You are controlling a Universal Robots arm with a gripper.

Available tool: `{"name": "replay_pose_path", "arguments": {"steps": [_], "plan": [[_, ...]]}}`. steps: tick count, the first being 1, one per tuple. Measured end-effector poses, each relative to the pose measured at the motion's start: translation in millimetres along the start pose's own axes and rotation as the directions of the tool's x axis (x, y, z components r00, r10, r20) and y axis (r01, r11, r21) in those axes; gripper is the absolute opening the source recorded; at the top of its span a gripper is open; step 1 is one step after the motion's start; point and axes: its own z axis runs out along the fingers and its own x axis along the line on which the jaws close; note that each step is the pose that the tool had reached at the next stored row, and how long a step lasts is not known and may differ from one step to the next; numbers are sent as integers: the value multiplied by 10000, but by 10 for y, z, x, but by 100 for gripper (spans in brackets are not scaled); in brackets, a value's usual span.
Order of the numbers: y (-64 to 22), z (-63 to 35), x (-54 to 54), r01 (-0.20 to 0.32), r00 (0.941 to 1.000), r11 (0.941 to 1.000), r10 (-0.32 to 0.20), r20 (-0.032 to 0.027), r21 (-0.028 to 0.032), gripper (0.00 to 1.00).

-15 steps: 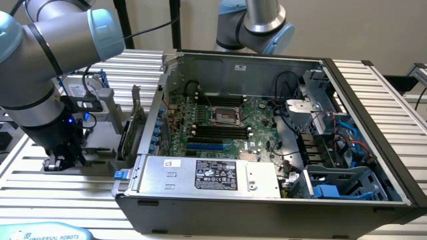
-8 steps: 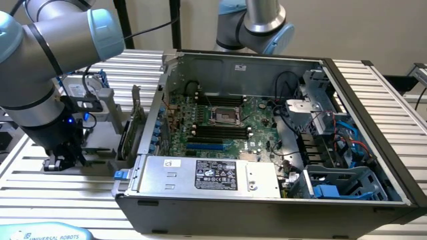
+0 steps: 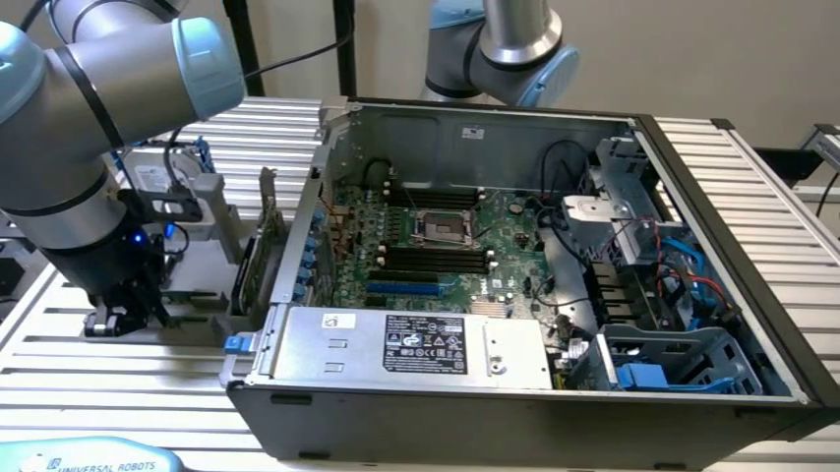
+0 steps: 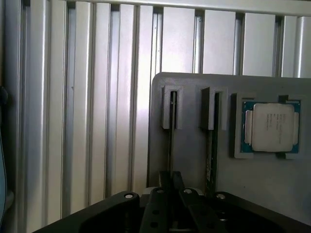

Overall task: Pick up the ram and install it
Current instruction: 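Pick up the ram and move it above insertion slot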

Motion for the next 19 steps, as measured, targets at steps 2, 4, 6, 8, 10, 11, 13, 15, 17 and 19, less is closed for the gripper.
{"name": "replay_pose_path", "arguments": {"steps": [2, 4, 6, 8, 10, 11, 13, 15, 17, 19], "plan": [[0, 0, 0, -55, 10000, 10000, 55, 1, 3, 13], [0, 0, 0, -54, 10000, 10000, 54, 1, 4, 13], [0, 0, 0, -55, 10000, 10000, 55, 0, 3, 13], [1, -9, 0, -55, 10000, 10000, 55, -2, 0, 13], [2, -49, -2, -56, 10000, 10000, 56, -1, 1, 13], [3, -80, -4, -56, 10000, 10000, 56, -1, 1, 13], [6, -159, -9, -55, 10000, 10000, 55, 1, 2, 13], [10, -250, -14, -56, 10000, 10000, 56, 1, 1, 13], [13, -341, -18, -55, 10000, 10000, 55, -1, 0, 13], [16, -430, -24, -54, 10000, 10000, 54, 1, 2, 13]]}}
